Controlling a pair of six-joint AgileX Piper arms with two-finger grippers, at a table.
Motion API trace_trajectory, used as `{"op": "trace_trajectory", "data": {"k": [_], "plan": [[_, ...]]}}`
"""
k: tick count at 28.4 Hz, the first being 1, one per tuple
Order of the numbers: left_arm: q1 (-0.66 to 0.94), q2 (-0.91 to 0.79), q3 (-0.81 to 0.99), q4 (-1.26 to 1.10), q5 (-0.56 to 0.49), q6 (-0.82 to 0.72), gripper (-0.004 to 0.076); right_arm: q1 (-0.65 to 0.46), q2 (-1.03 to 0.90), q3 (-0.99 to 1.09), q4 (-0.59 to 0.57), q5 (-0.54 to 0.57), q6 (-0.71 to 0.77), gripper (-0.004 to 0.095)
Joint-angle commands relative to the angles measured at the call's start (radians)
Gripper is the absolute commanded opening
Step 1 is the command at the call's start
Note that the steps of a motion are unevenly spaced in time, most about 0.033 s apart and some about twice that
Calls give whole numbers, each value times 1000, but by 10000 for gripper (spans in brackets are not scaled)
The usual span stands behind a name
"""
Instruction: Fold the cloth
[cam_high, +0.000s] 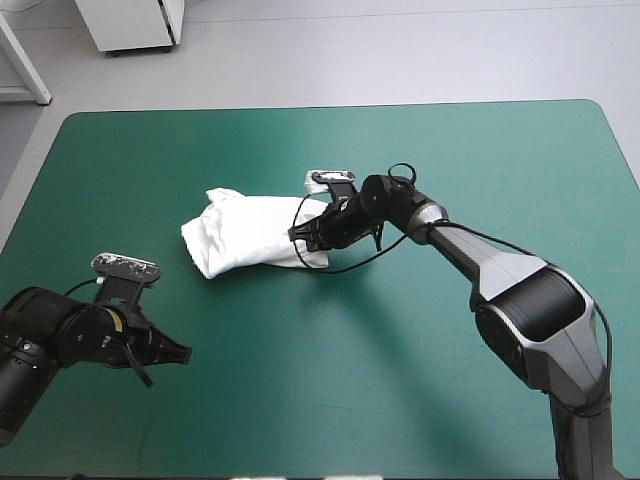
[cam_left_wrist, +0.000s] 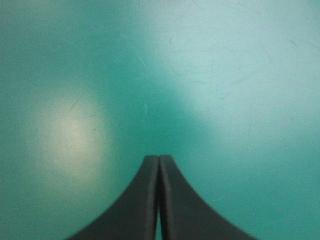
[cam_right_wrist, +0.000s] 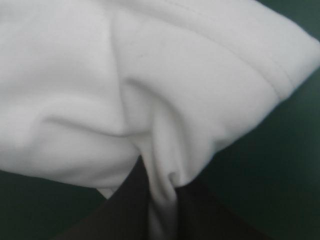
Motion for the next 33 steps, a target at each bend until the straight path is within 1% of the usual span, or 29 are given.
{"op": "trace_trajectory", "data": {"k": [1,3,4,6,12,16,19,21,25,29,30,31,32,33], "plan": [[0,-12,-23,0,18,8,-9,-61,-86,-30,-28,52,-11,-19],[0,-12,-23,0,18,8,-9,-116,-121,-17,-70,109,-11,-19],[0,-12,-23,0,18,8,-9,-153,-152,5,-87,116,-11,-19],[0,-12,-23,0,11,14,-9,-235,-234,73,-115,105,-11,-19],[0,-12,-23,0,2,30,-9,-431,-361,259,-204,100,-11,-19],[0,-14,-23,0,-14,35,-9,-609,-435,389,-216,84,-13,-19],[0,-18,-23,0,-26,42,-9,-728,-465,449,-264,84,-13,-19],[0,-20,-23,-4,-35,62,-9,-779,-467,454,-291,94,-13,-19],[0,-20,-23,-4,-48,62,-9,-871,-467,454,-298,99,-13,-19],[0,-20,-23,-4,-59,62,-9,-902,-465,454,-291,121,-13,-11],[0,-20,-23,-4,-62,62,-9,-902,-465,454,-291,121,-21,8],[0,-20,-23,-4,-62,62,-9,-902,-465,448,-299,125,-21,71],[0,-20,-23,-4,-62,62,-9,-902,-465,441,-299,131,-21,138],[0,-20,-23,-4,-62,62,-9,-902,-465,432,-299,142,-21,247]]}}
